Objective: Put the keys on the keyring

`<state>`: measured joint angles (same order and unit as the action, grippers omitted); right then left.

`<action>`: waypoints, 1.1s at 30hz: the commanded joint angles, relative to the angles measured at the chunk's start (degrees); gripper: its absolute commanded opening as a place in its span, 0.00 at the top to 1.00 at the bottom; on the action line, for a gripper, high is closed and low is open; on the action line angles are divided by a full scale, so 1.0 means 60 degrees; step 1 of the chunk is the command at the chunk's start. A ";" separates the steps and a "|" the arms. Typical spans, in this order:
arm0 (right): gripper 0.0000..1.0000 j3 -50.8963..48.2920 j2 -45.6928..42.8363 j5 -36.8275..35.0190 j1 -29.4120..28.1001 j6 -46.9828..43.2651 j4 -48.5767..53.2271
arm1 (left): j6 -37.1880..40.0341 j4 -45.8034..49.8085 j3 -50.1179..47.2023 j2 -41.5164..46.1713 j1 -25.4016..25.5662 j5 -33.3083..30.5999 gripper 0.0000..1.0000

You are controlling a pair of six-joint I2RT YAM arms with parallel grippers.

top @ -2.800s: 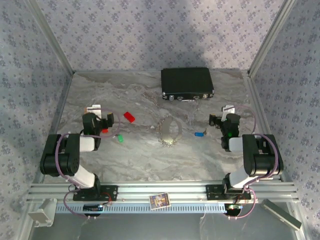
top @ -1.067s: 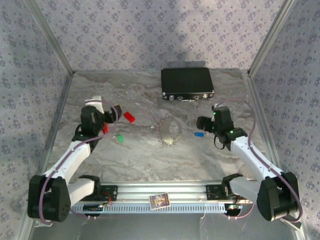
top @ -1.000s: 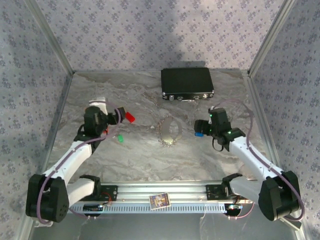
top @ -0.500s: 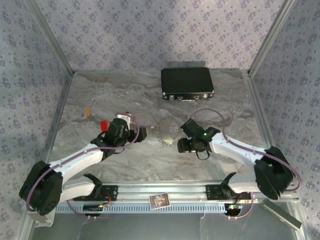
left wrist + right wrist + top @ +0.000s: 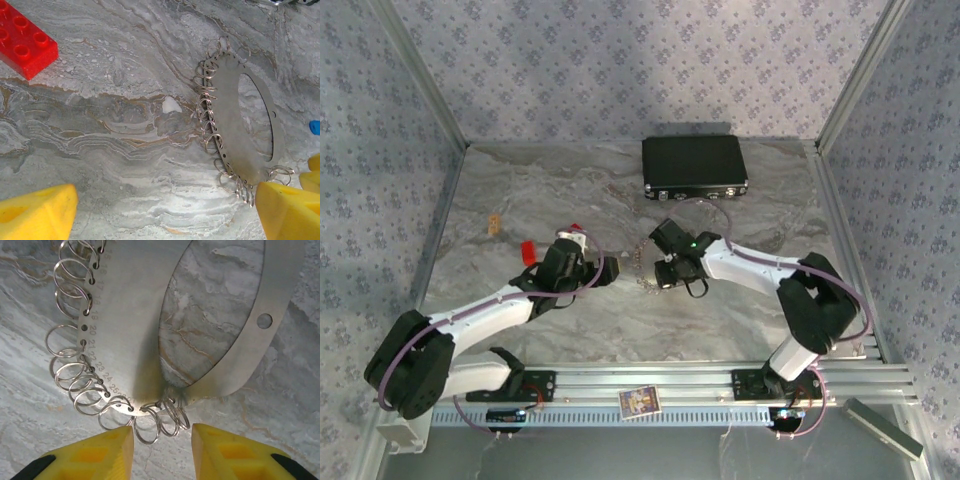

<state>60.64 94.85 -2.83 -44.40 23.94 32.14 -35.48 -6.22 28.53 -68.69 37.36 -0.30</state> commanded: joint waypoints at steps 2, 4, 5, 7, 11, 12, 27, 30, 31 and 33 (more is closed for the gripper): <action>0.65 0.0831 0.0805 -0.0372 0.0047 -0.0786 0.1429 | -0.0115 -0.0266 -0.0083 0.0197 0.0092 -0.0140 0.09; 0.66 0.1045 0.1030 -0.0432 0.0055 -0.0812 0.1616 | -0.0168 -0.0270 -0.0069 0.0185 0.0100 -0.0136 0.09; 0.66 0.1106 0.1085 -0.0438 0.0041 -0.0798 0.1664 | -0.0196 -0.0278 -0.0061 0.0172 0.0089 -0.0127 0.09; 0.67 0.1171 0.1153 -0.0543 0.0048 -0.0764 0.1732 | -0.0261 -0.0295 -0.0054 0.0176 0.0100 -0.0123 0.09; 0.68 0.1201 0.1278 -0.0709 0.0076 -0.0680 0.1808 | -0.0353 -0.0304 -0.0064 0.0157 0.0114 -0.0134 0.09; 0.69 0.1192 0.1312 -0.0714 0.0090 -0.0673 0.1819 | -0.0368 -0.0294 -0.0068 0.0154 0.0126 -0.0128 0.09; 0.76 0.1882 0.1857 -0.0334 0.0136 -0.0839 0.1797 | -0.0426 -0.0179 -0.0083 0.0212 0.0171 -0.0206 0.09; 0.76 0.1881 0.1926 -0.0370 0.0143 -0.0818 0.1871 | -0.0424 -0.0179 -0.0079 0.0214 0.0174 -0.0211 0.09; 0.76 0.1886 0.1947 -0.0404 0.0149 -0.0785 0.1920 | -0.0421 -0.0179 -0.0068 0.0213 0.0174 -0.0203 0.09; 0.76 0.1908 0.1975 -0.0411 0.0164 -0.0725 0.1996 | -0.0425 -0.0111 -0.0028 0.0220 0.0174 -0.0203 0.09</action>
<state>70.78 106.00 -5.15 -43.79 19.84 41.60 -37.21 -6.42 27.92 -68.62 38.04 -0.91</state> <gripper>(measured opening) 0.237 0.911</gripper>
